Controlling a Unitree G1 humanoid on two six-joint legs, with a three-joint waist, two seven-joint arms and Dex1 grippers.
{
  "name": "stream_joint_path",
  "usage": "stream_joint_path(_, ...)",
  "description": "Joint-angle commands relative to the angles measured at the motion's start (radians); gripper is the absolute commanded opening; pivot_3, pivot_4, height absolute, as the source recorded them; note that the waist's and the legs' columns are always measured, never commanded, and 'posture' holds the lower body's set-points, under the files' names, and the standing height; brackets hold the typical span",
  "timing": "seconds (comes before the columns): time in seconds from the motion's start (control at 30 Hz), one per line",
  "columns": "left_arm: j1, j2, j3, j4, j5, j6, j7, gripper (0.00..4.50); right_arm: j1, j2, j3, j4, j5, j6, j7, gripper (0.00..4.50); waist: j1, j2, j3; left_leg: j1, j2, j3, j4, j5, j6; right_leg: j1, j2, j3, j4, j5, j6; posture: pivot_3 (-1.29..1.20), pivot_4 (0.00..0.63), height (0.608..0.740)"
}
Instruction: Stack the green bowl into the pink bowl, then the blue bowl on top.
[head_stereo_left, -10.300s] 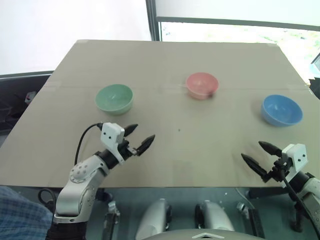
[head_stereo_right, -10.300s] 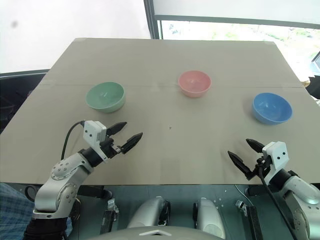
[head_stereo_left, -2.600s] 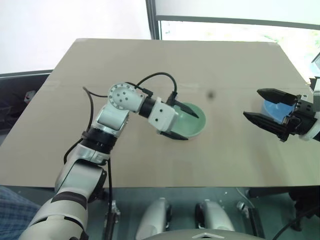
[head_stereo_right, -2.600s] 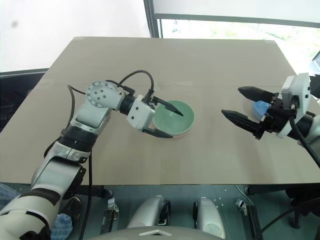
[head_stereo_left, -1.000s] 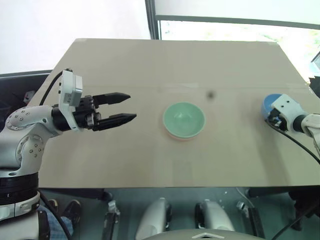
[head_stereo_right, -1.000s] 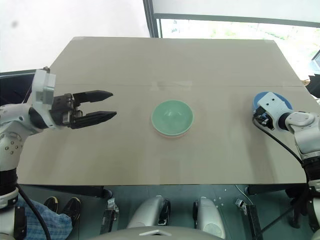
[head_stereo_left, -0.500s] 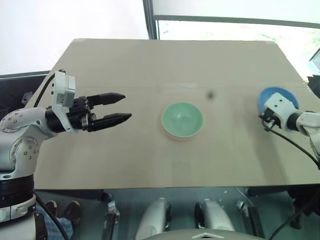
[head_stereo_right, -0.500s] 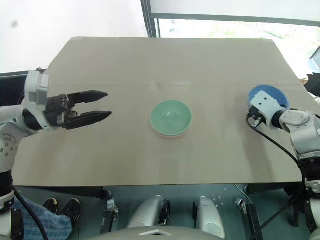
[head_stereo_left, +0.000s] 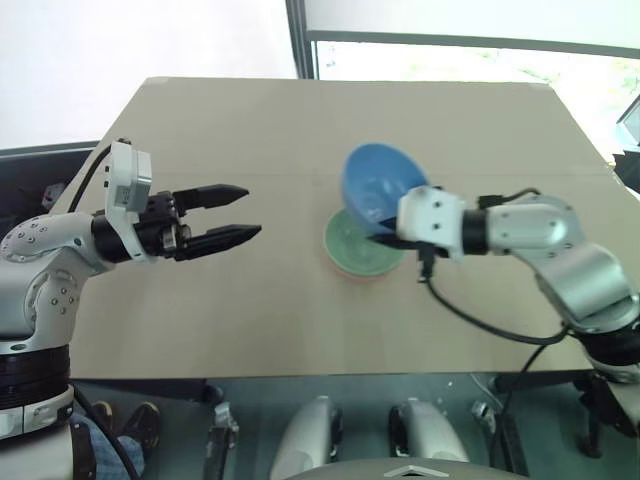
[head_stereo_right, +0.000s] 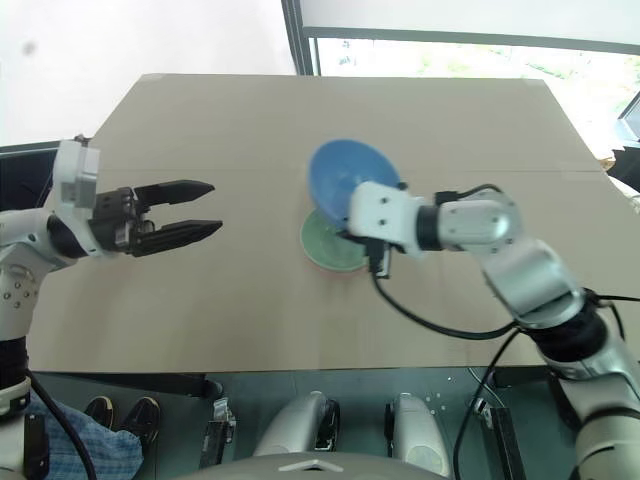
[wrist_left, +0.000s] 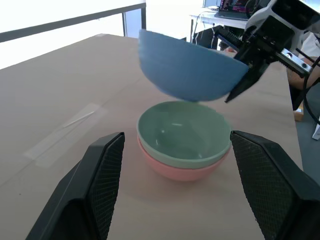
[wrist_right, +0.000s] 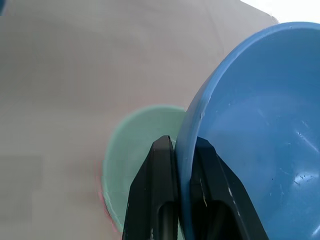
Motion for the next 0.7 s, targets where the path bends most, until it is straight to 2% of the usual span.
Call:
stream_joint_path(0.03, -0.022, -0.001, -0.001, 0.0, 0.004, -0.023, -0.01, 3.58, -0.044, -0.003, 0.027, -0.033, -0.029, 0.014, 0.003, 1.03, 0.0, 0.0, 0.0, 0.0, 0.0, 0.0, 0.0, 0.0, 0.0, 0.0, 0.0, 0.0, 0.0, 0.0, 0.0, 0.0, 0.15, 0.74)
stream_joint_path(0.07, -0.021, -0.001, 0.0, -0.001, 0.004, -0.025, -0.01, 3.58, -0.046, -0.004, 0.024, -0.028, -0.034, 0.011, -0.001, 1.55, 0.0, 0.0, 0.0, 0.0, -0.001, 0.0, 0.0, 0.0, 0.0, 0.0, 0.0, 0.0, 0.0, 0.0, 0.0, 0.0, 0.15, 0.74)
stream_joint_path(0.1, -0.02, -0.001, 0.0, -0.001, 0.004, -0.025, -0.01, 3.58, -0.045, 0.0, 0.018, -0.024, -0.036, 0.01, -0.01, 1.78, -0.001, 0.0, 0.0, 0.0, -0.001, 0.0, 0.0, 0.0, 0.0, 0.0, 0.0, 0.0, 0.0, 0.0, 0.0, 0.0, 0.15, 0.74)
stream_joint_path(0.17, -0.016, -0.001, 0.001, -0.003, 0.004, -0.025, -0.007, 3.58, -0.042, 0.014, -0.003, -0.015, -0.038, 0.022, -0.032, 2.65, -0.002, 0.0, 0.0, 0.0, -0.001, 0.0, 0.0, 0.0, 0.0, 0.0, 0.0, 0.0, 0.0, 0.0, 0.0, 0.0, 0.15, 0.74)
stream_joint_path(0.2, -0.014, -0.001, 0.001, -0.004, 0.004, -0.025, -0.006, 3.58, -0.041, 0.013, -0.008, -0.011, -0.038, 0.022, -0.032, 2.91, -0.003, 0.0, 0.0, 0.0, -0.001, 0.0, 0.0, 0.0, 0.0, 0.0, 0.0, 0.0, 0.0, 0.0, 0.0, 0.0, 0.15, 0.74)
stream_joint_path(0.4, -0.001, -0.016, -0.003, -0.025, 0.007, -0.021, 0.02, 3.58, -0.001, -0.018, -0.116, 0.02, -0.007, 0.015, -0.035, 2.91, -0.008, 0.0, 0.0, 0.0, -0.001, 0.0, 0.0, 0.0, 0.0, 0.0, 0.0, 0.0, 0.0, 0.0, 0.0, 0.0, 0.15, 0.74)
stream_joint_path(0.53, 0.029, -0.022, 0.007, -0.054, 0.006, -0.008, 0.052, 3.58, 0.098, -0.047, -0.29, 0.004, 0.092, 0.051, -0.031, 2.91, -0.006, -0.001, 0.0, 0.0, -0.001, 0.0, 0.0, 0.0, 0.0, 0.0, 0.0, 0.0, 0.0, 0.0, 0.0, 0.0, 0.15, 0.74)
stream_joint_path(0.7, 0.066, -0.046, 0.019, -0.073, 0.038, -0.01, 0.153, 3.58, 0.302, -0.094, -0.505, 0.017, 0.227, 0.007, 0.03, 2.91, -0.002, -0.001, 0.0, 0.0, -0.001, 0.0, -0.001, 0.0, 0.0, 0.001, -0.001, 0.0, -0.001, 0.0, 0.0, 0.0, 0.15, 0.74)
